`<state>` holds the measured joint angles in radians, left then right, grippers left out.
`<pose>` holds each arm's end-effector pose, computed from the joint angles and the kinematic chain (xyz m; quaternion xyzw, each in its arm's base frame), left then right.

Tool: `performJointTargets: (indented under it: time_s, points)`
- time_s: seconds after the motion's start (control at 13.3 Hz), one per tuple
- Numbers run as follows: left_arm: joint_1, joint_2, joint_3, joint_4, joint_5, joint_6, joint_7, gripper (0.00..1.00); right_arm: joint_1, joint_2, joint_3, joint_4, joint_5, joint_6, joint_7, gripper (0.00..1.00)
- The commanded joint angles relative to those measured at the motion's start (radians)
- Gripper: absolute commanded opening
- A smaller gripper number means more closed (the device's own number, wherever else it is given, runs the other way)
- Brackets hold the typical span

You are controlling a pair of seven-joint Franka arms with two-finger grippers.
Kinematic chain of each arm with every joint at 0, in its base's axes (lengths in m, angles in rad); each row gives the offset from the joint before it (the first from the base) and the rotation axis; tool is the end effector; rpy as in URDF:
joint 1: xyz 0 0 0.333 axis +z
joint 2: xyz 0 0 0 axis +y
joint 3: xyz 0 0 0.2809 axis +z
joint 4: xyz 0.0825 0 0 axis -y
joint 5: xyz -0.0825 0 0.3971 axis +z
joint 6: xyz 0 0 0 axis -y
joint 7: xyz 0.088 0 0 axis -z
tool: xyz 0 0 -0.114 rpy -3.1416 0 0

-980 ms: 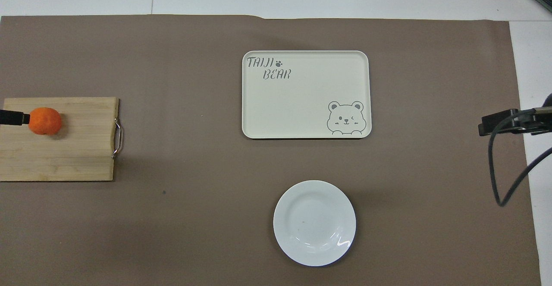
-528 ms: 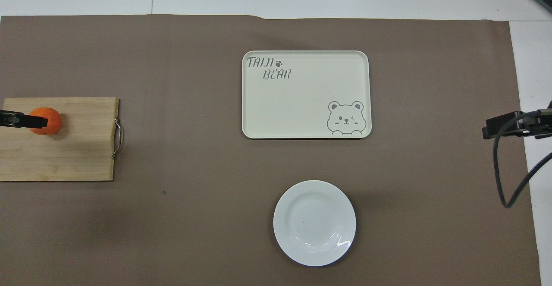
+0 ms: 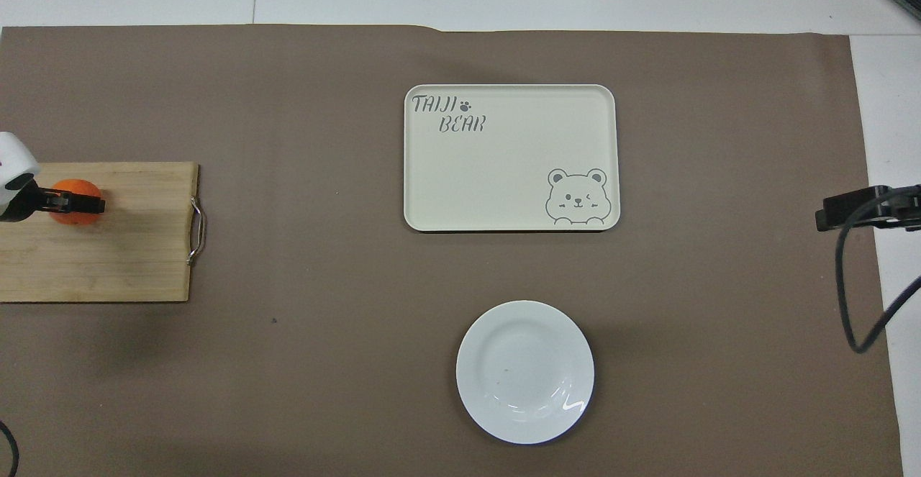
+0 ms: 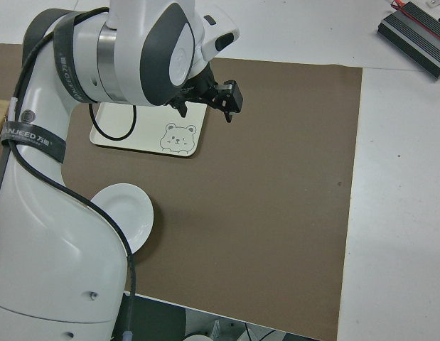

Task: Place orange and plate with both arms
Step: 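Reach the left gripper to the orange and grasp it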

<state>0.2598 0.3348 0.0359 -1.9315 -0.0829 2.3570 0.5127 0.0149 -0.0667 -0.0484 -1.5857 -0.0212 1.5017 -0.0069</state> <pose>0.5994 0.1804 0.2747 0.9953 -0.0816 0.0516 0.0048 0.5415 -0.0215 0.6062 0.9998 -0.0139 -0.0089 0.0088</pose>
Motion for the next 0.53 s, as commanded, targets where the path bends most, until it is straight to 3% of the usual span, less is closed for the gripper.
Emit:
performJointTargets:
  time_s: [0.0,0.08,0.23,0.3,0.45]
  points:
    - [0.03,-0.006,-0.008,-0.015,-0.018,0.007,0.018,1.0,-0.012,-0.018,0.007,-0.014,0.01,0.014,-0.022,1.0]
    - [0.029,-0.014,-0.008,-0.012,-0.018,-0.001,0.012,0.92,-0.007,-0.018,0.007,-0.017,0.013,0.014,-0.022,1.0]
    - [0.013,-0.033,-0.008,-0.012,-0.018,-0.008,-0.034,0.23,-0.012,-0.018,0.008,-0.017,0.015,0.015,-0.024,1.0]
    - [0.004,-0.042,-0.01,-0.014,-0.018,-0.01,-0.063,0.0,-0.012,-0.018,0.007,-0.017,0.015,0.015,-0.022,1.0]
    - [-0.037,-0.095,-0.01,-0.012,-0.018,-0.039,-0.065,0.0,-0.006,-0.018,0.008,-0.017,0.015,0.014,-0.015,1.0]
